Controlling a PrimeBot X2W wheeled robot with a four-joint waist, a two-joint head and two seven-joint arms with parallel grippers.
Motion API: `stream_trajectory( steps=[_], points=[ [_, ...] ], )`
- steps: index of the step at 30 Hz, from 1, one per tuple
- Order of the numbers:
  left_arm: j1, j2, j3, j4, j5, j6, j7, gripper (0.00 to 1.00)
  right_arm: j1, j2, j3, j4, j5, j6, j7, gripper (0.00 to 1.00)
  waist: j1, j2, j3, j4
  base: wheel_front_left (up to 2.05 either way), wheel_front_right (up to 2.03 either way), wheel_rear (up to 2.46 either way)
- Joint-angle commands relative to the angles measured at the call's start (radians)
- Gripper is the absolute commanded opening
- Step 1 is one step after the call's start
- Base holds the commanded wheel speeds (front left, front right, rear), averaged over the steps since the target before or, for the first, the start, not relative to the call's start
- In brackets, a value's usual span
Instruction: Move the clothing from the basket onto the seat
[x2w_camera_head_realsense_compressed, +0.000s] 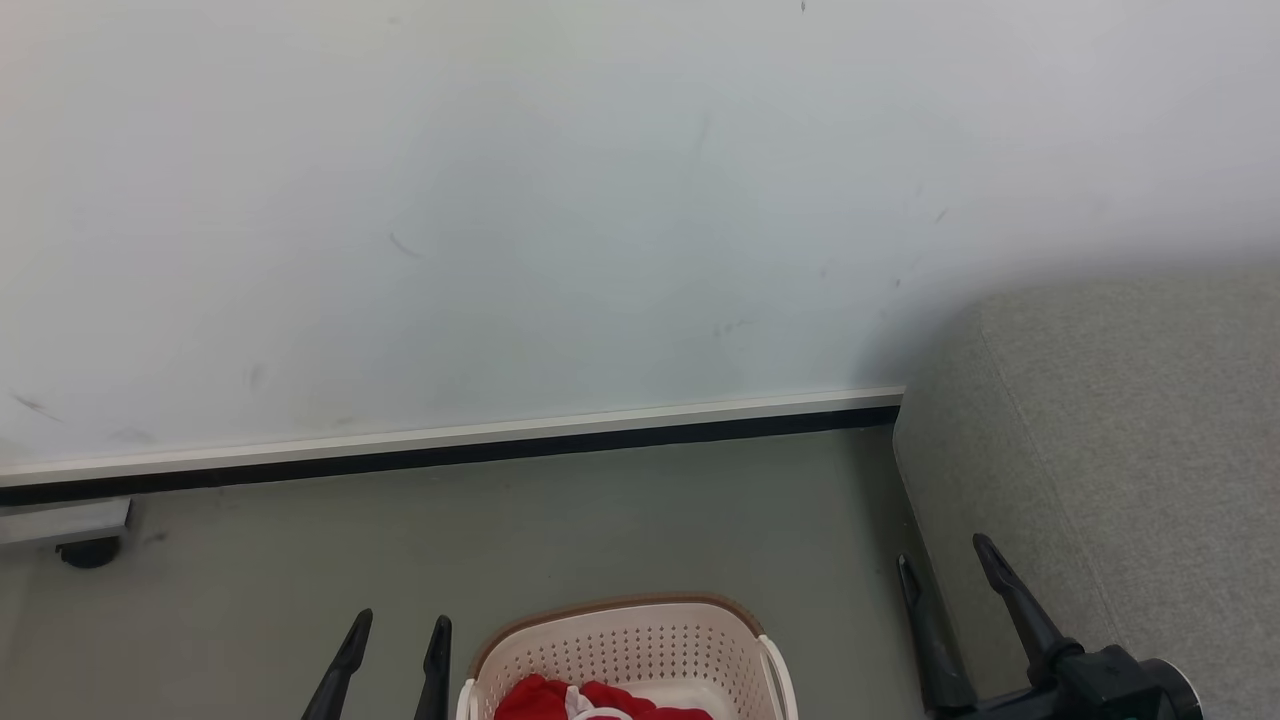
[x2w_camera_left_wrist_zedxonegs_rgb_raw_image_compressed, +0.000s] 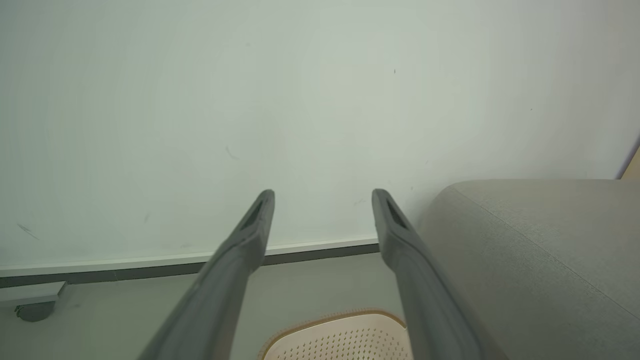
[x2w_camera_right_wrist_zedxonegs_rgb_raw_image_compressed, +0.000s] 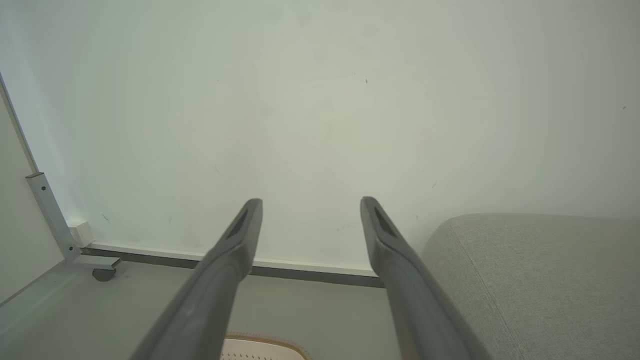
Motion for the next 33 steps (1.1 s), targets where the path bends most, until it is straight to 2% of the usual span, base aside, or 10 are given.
stream_trajectory(
  steps=[1, 21, 33],
  points=[
    [0.017, 0.002, 0.005, 0.004, 0.009, -0.001, -0.005, 1.0, 0.012, -0.003, 0.001, -0.001, -0.003, 0.001, -0.002, 1.0, 0.0, 0.0, 0.001, 0.0, 0.0, 0.0, 0.0],
    [0.019, 0.002, 0.001, 0.031, 0.025, 0.002, -0.005, 1.0, 0.012, -0.001, -0.004, -0.005, 0.007, 0.001, -0.002, 1.0, 0.0, 0.0, 0.008, 0.001, 0.0, 0.0, 0.0],
    [-0.006, 0.002, -0.037, 0.078, 0.049, 0.002, -0.005, 1.0, -0.006, -0.007, -0.015, -0.014, 0.012, 0.001, -0.002, 1.0, 0.0, 0.0, 0.066, -0.004, 0.0, 0.0, 0.0]
  ],
)
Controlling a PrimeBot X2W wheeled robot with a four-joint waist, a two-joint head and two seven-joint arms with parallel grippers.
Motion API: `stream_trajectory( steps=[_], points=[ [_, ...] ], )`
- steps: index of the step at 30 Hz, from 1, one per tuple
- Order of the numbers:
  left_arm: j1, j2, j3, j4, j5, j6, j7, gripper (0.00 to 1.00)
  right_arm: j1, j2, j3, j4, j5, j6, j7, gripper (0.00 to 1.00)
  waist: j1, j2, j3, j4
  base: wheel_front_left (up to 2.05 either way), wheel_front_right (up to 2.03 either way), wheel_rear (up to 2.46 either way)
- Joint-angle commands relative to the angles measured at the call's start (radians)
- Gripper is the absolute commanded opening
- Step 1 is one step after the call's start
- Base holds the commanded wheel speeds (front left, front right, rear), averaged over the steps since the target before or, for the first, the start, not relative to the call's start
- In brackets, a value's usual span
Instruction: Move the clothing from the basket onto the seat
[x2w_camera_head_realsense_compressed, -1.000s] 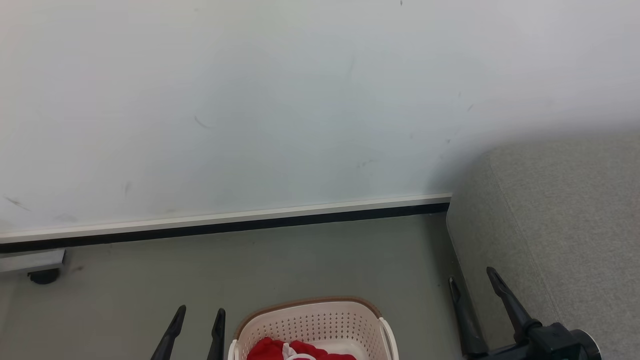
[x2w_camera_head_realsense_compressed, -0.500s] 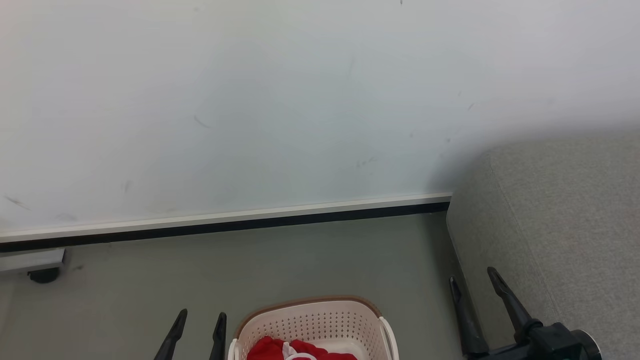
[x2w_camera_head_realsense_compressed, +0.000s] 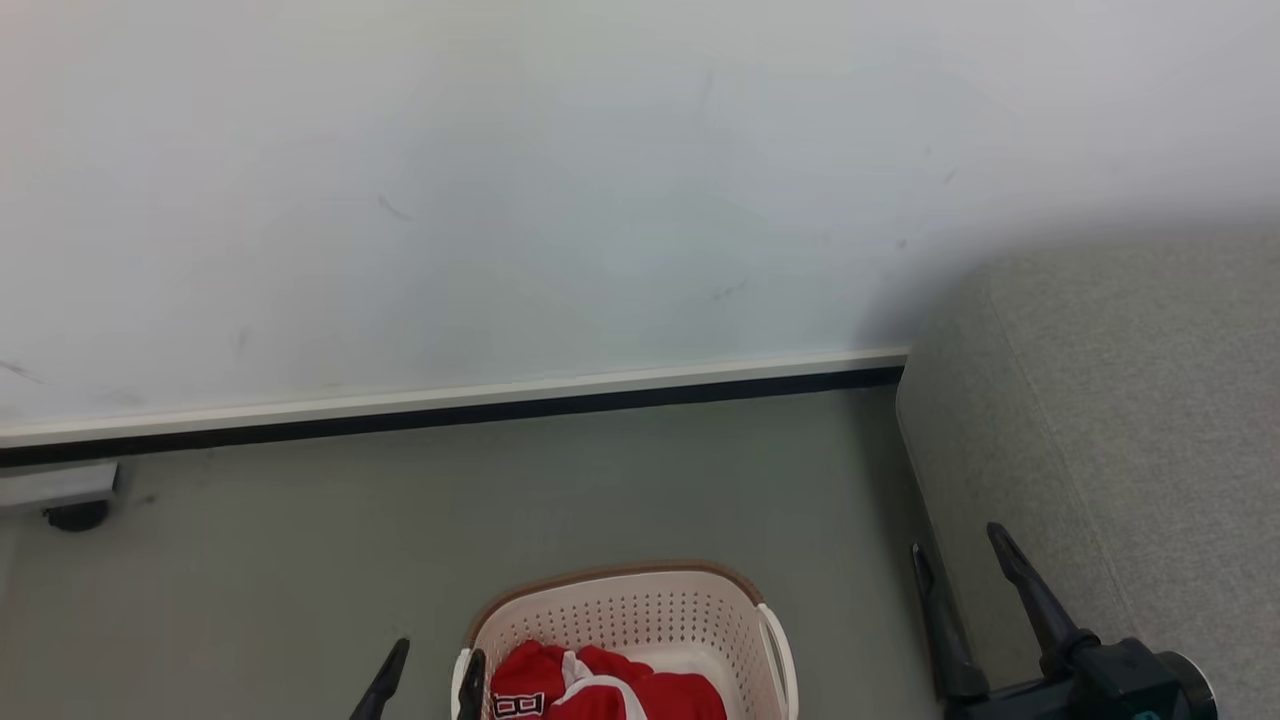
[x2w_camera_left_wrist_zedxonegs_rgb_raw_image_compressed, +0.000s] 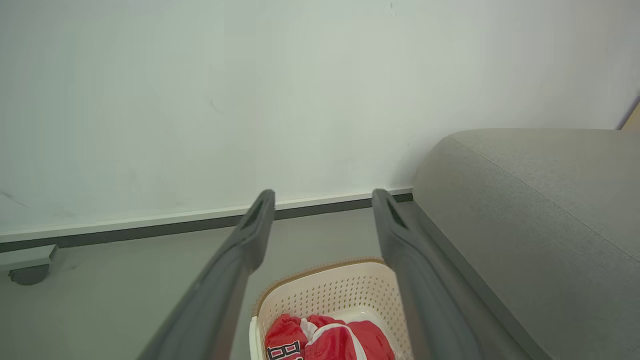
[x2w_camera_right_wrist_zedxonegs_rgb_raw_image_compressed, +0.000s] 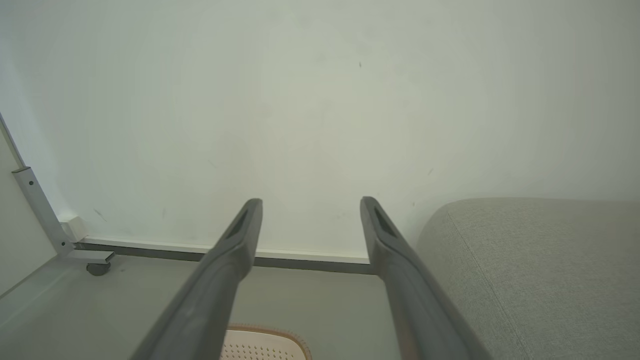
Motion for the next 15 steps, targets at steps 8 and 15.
stream_trajectory(
  steps=[8, 15],
  points=[
    [-0.056, 0.001, -0.029, 0.046, 0.033, -0.02, -0.005, 1.0, -0.039, 0.004, 0.001, -0.008, 0.011, 0.001, -0.002, 1.0, 0.0, 0.0, 0.102, -0.019, 0.0, 0.0, 0.0],
    [-0.136, 0.004, -0.06, 0.121, 0.057, -0.038, -0.005, 1.0, -0.101, -0.002, 0.003, -0.02, 0.017, 0.001, -0.002, 1.0, 0.0, 0.0, 0.222, -0.035, 0.0, 0.0, 0.0]
  ],
)
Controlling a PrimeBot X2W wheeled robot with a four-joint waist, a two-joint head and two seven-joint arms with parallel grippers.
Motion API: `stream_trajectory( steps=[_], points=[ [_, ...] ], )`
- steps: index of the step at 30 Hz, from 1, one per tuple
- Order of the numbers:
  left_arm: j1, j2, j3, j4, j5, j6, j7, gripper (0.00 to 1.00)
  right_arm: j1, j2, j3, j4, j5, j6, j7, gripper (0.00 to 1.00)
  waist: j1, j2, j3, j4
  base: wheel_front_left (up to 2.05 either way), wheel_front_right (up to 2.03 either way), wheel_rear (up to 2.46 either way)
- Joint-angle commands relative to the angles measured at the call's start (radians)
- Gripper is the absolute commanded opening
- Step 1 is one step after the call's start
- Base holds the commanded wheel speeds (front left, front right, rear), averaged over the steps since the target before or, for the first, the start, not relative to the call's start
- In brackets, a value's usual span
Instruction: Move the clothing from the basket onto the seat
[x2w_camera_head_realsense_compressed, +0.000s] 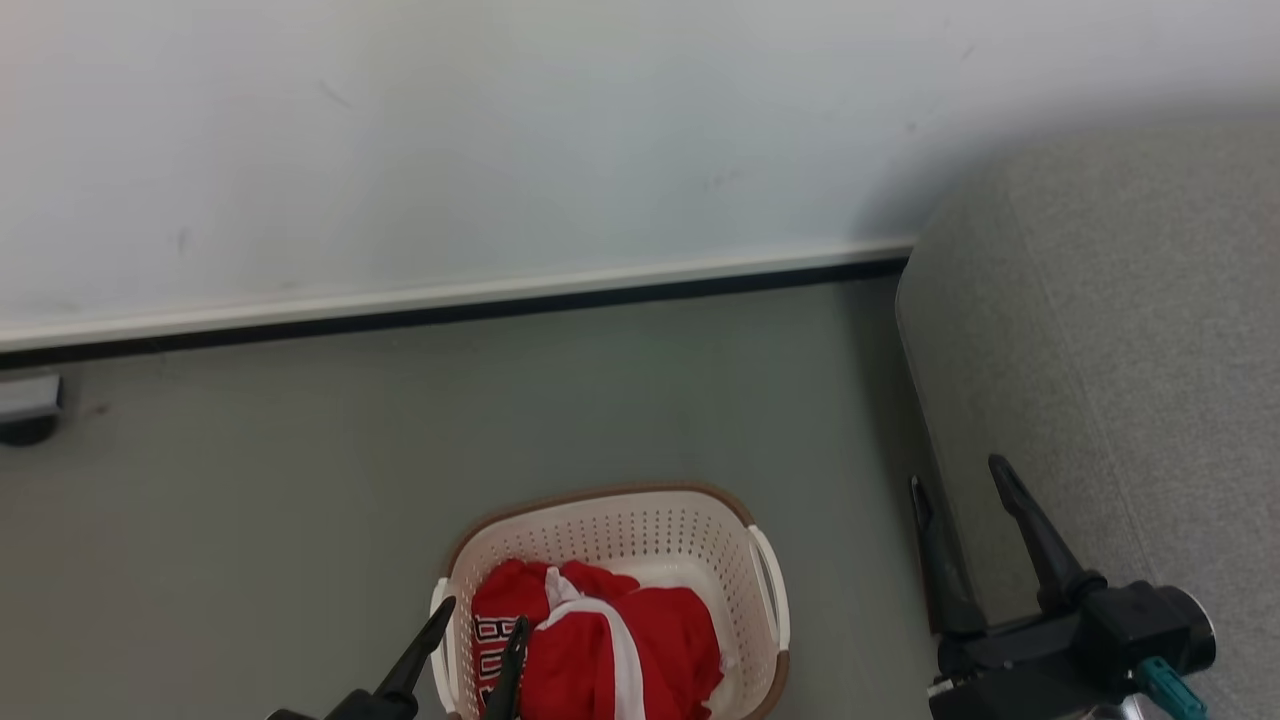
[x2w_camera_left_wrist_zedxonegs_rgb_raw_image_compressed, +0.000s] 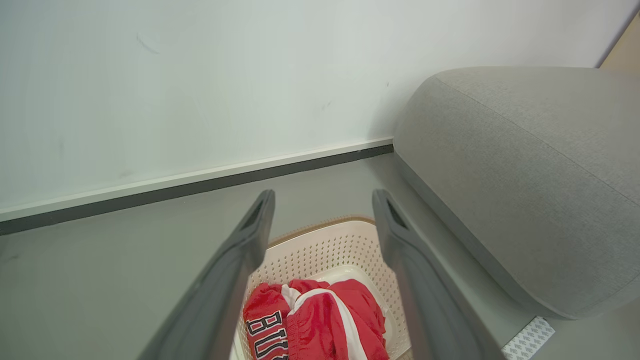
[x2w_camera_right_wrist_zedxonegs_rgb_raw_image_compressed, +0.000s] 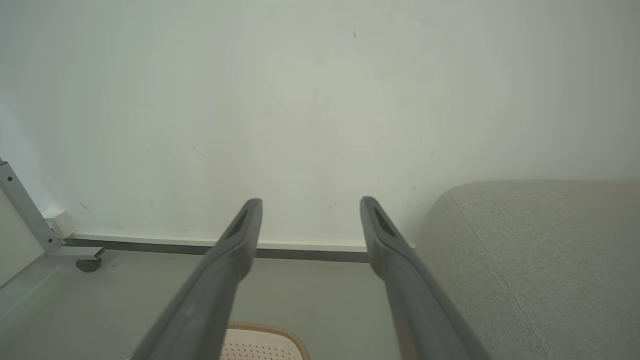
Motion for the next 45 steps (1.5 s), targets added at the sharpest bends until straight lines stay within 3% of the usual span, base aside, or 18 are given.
stream_trajectory(
  steps=[1, 19, 32, 38, 45],
  points=[
    [-0.029, 0.005, -0.006, 0.024, 0.009, -0.007, -0.004, 1.0, -0.025, -0.003, 0.003, -0.009, 0.005, 0.001, -0.002, 1.0, -0.0002, -0.0001, 0.081, -0.018, 0.0, 0.0, 0.0],
    [-0.303, 0.063, -0.134, 0.368, 0.076, -0.033, -0.004, 1.0, -0.233, -0.015, 0.063, -0.078, 0.017, 0.001, -0.002, 1.0, -0.0002, -0.0001, 0.354, -0.124, 0.0, 0.0, 0.0],
    [-0.595, 0.154, -0.265, 0.614, 0.156, -0.04, -0.005, 1.0, -0.346, 0.052, 0.088, -0.123, 0.029, 0.001, -0.002, 1.0, -0.0002, -0.0001, 0.577, -0.234, 0.0, 0.0, 0.0],
    [-0.721, 0.194, -0.424, 0.756, 0.255, -0.042, 0.002, 1.0, -0.375, 0.084, 0.103, -0.135, 0.049, 0.001, -0.002, 1.0, -0.0002, -0.0001, 0.658, -0.278, 0.0, 0.0, 0.0],
    [-0.832, 0.191, -0.531, 0.861, 0.243, -0.043, -0.003, 1.0, -0.394, 0.098, 0.104, -0.141, 0.062, 0.001, -0.002, 1.0, -0.0002, -0.0001, 0.705, -0.299, 0.0, 0.0, 0.0]
  ],
)
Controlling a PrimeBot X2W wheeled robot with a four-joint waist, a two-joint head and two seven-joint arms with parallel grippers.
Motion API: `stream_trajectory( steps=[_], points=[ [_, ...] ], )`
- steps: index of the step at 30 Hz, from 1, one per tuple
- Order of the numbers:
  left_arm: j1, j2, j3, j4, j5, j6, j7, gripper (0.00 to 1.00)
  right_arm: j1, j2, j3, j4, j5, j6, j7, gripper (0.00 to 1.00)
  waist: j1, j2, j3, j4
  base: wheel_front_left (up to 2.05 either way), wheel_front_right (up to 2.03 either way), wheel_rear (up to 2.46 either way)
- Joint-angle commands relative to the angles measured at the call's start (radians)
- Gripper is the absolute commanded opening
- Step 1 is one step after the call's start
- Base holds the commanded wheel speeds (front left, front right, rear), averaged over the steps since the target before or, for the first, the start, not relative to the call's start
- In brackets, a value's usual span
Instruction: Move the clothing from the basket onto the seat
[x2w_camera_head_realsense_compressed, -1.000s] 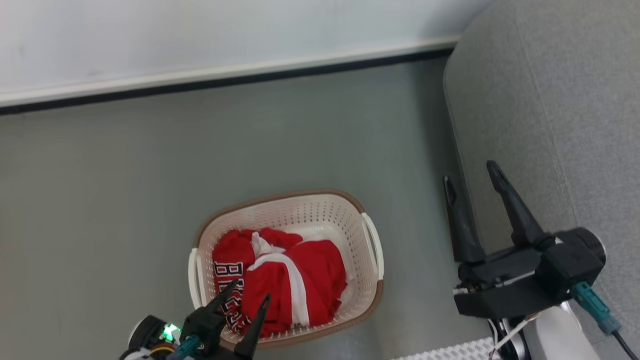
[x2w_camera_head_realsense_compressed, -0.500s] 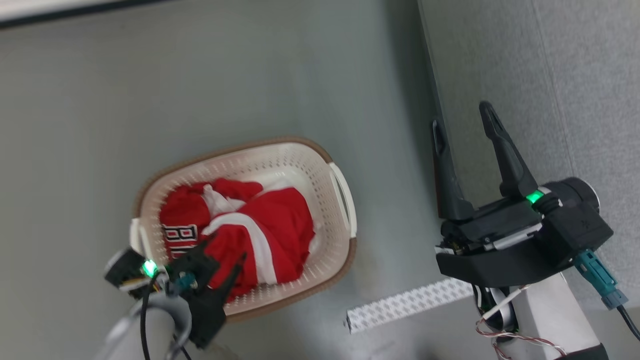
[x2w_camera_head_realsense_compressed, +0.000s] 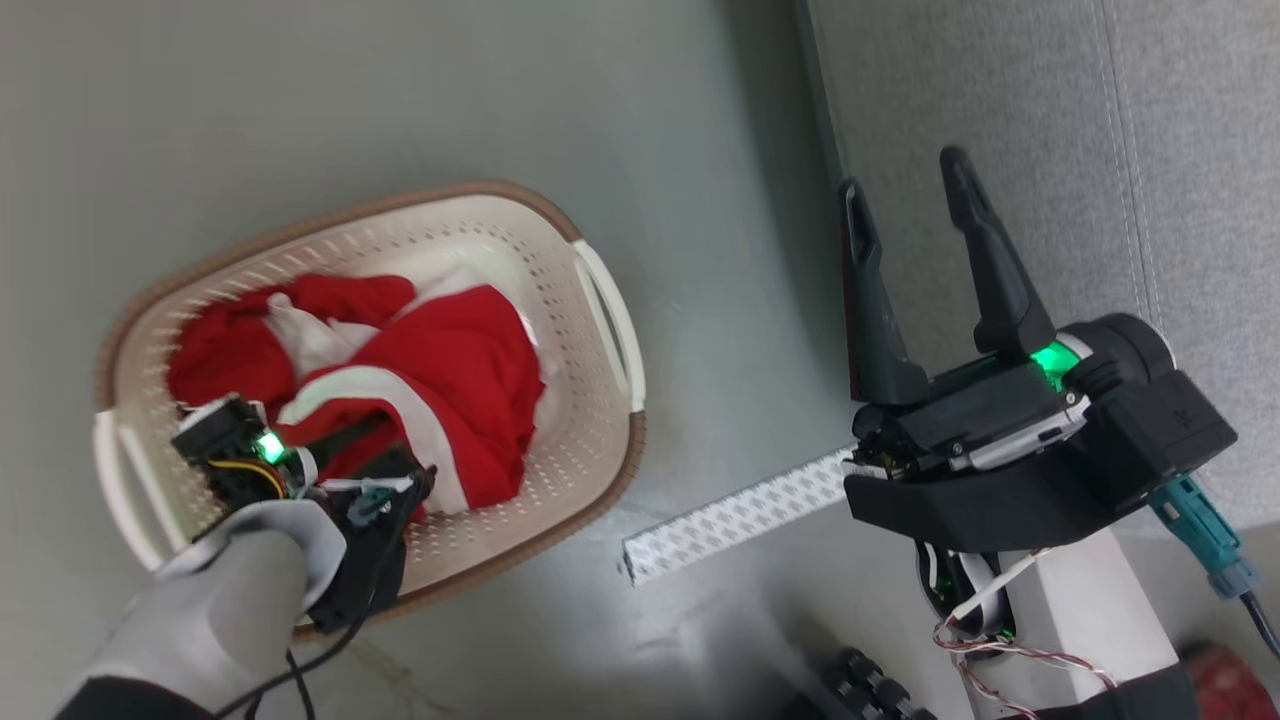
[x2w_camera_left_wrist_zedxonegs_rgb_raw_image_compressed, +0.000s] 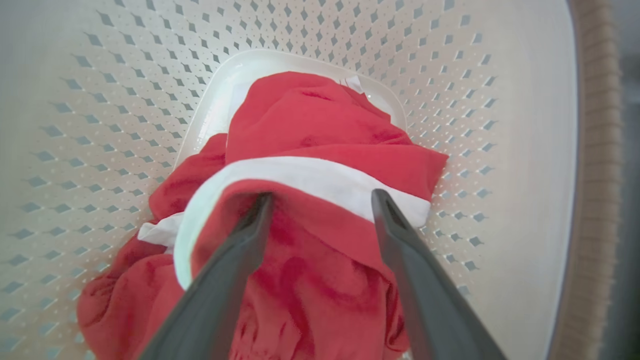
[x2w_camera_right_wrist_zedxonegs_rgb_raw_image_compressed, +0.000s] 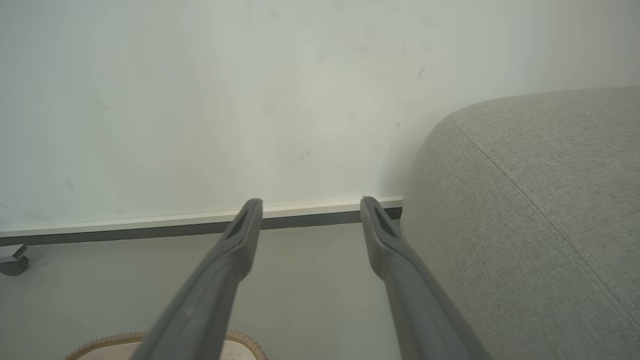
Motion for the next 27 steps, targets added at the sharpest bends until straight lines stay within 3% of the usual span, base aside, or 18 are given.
stream_trajectory(
  steps=[1, 16, 17, 18, 27],
  points=[
    [-0.019, 0.01, -0.016, 0.02, -0.002, 0.0, -0.007, 1.0, -0.011, 0.007, 0.001, -0.006, 0.006, 0.001, -0.002, 1.0, -0.0002, -0.0002, 0.05, -0.04, 0.0, 0.0, 0.0],
    [-0.129, 0.0, -0.099, 0.18, 0.036, 0.005, 0.012, 1.0, -0.03, 0.02, 0.013, -0.005, 0.044, 0.001, -0.002, 1.0, -0.0002, -0.0002, 0.106, -0.078, 0.0, 0.0, 0.0],
    [-0.134, -0.003, -0.1, 0.189, 0.034, 0.005, 0.012, 0.35, -0.031, 0.021, 0.015, -0.005, 0.044, 0.001, -0.002, 1.0, -0.0002, -0.0002, 0.107, -0.08, 0.0, 0.0, 0.0],
    [-0.138, -0.005, -0.1, 0.196, 0.028, 0.004, 0.011, 0.0, -0.032, 0.022, 0.013, -0.006, 0.047, 0.001, -0.002, 1.0, -0.0002, -0.0002, 0.107, -0.081, 0.0, 0.0, 0.0],
    [-0.112, -0.019, -0.073, 0.184, -0.038, 0.027, -0.006, 0.0, -0.033, 0.023, -0.004, -0.005, 0.046, 0.001, -0.002, 1.0, -0.0002, -0.0002, 0.085, -0.062, 0.0, 0.0, 0.0]
  ],
)
